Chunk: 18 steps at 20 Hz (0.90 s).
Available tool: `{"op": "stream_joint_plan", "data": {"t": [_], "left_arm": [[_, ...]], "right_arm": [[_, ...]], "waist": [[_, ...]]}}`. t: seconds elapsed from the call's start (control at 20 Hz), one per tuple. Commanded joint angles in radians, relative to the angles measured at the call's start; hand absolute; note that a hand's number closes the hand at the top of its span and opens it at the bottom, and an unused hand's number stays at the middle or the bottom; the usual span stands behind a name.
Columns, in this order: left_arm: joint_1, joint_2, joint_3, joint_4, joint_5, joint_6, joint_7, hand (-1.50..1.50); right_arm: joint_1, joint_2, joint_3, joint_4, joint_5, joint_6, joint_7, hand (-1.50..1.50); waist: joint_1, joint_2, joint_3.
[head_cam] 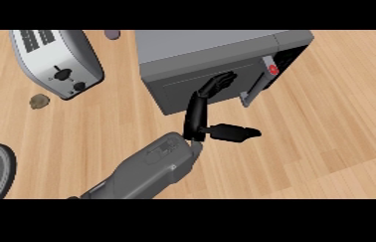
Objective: Pick up the milk, place it into the microwave and close the microwave
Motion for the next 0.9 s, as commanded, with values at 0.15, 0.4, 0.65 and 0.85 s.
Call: {"op": "stream_joint_plan", "data": {"t": [0.15, 0.4, 0.65, 0.85], "left_arm": [[-0.075, 0.001, 0.054, 0.070, 0.056, 0.021, -0.011, -1.50], [-0.079, 0.001, 0.058, 0.093, 0.079, 0.015, -0.038, -1.50], [-0.087, 0.001, 0.055, 0.106, 0.098, 0.007, -0.053, -1.50], [-0.077, 0.001, 0.046, 0.107, 0.114, 0.011, -0.079, -1.50]], "right_arm": [[-0.017, 0.071, 0.044, 0.098, -0.179, 0.056, 0.048, -1.50], [-0.042, 0.047, 0.031, 0.153, -0.241, 0.088, 0.074, -1.50], [-0.080, 0.024, 0.019, 0.197, -0.288, 0.109, 0.094, -1.50], [-0.106, 0.003, 0.006, 0.230, -0.329, 0.128, 0.108, -1.50]], "waist": [[-0.010, 0.010, 0.000], [-0.011, 0.011, -0.001], [-0.012, 0.014, -0.002], [-0.021, 0.012, -0.002]]}}
